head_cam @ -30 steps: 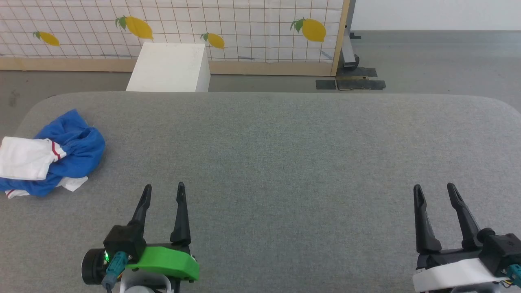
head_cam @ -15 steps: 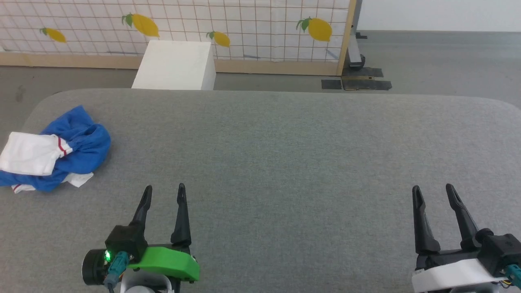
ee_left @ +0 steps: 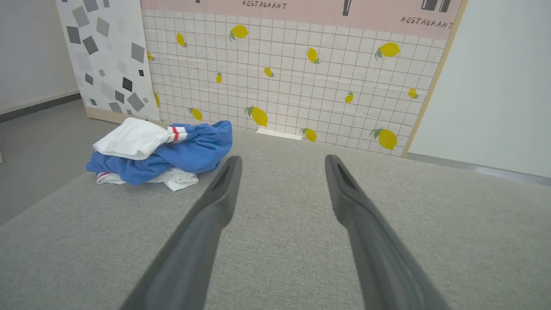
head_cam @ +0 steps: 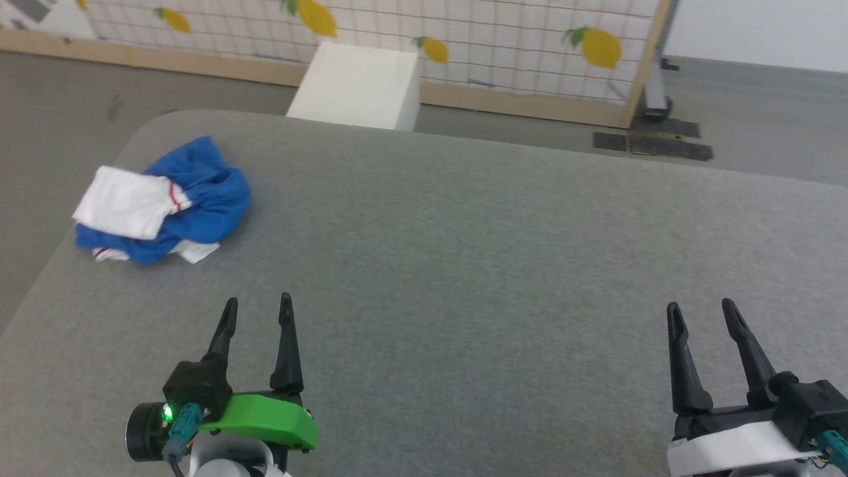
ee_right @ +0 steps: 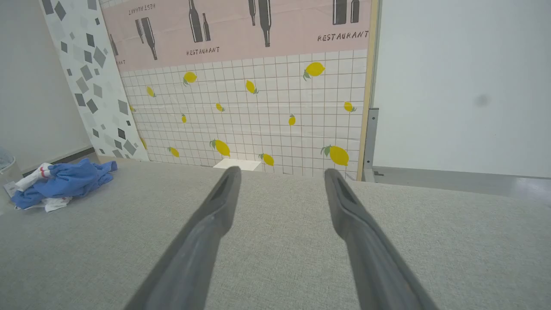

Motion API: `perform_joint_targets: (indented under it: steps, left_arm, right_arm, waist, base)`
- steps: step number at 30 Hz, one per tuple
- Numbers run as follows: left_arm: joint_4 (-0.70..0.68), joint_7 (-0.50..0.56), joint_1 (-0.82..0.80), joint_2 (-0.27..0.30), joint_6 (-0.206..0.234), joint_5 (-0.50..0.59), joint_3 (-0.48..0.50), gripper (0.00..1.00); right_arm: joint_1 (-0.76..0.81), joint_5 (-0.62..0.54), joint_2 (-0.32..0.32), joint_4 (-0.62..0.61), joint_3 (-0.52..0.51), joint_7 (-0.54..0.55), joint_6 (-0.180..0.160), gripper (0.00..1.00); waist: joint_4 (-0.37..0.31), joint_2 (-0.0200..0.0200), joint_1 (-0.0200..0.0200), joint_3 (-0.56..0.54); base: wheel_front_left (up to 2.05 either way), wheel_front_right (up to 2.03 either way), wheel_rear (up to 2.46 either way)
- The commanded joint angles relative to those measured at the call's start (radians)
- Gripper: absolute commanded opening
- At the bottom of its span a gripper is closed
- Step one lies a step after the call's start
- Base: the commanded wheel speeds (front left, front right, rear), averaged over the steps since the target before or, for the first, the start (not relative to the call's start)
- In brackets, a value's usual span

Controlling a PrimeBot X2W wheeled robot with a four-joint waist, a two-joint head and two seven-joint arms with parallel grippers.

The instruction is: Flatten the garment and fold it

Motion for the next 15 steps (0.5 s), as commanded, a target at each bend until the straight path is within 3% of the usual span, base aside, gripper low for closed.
perform_joint_targets:
  steps: [1, 15]
  left_arm:
    - [0.003, -0.004, -0.011, -0.003, 0.007, -0.007, 0.005, 1.0]
    - [0.002, -0.004, -0.004, -0.003, 0.026, -0.021, 0.032, 1.0]
  right_arm:
    - [0.003, -0.006, 0.001, -0.003, 0.001, -0.006, -0.002, 1.0]
    - [-0.001, -0.027, 0.001, -0.009, 0.002, -0.006, -0.002, 1.0]
  waist:
    - [0.066, 0.0, 0.0, 0.009]
    - [0.26, 0.0, 0.0, 0.029]
  base:
    - [0.0, 0.0, 0.0]
    - [0.0, 0.0, 0.0]
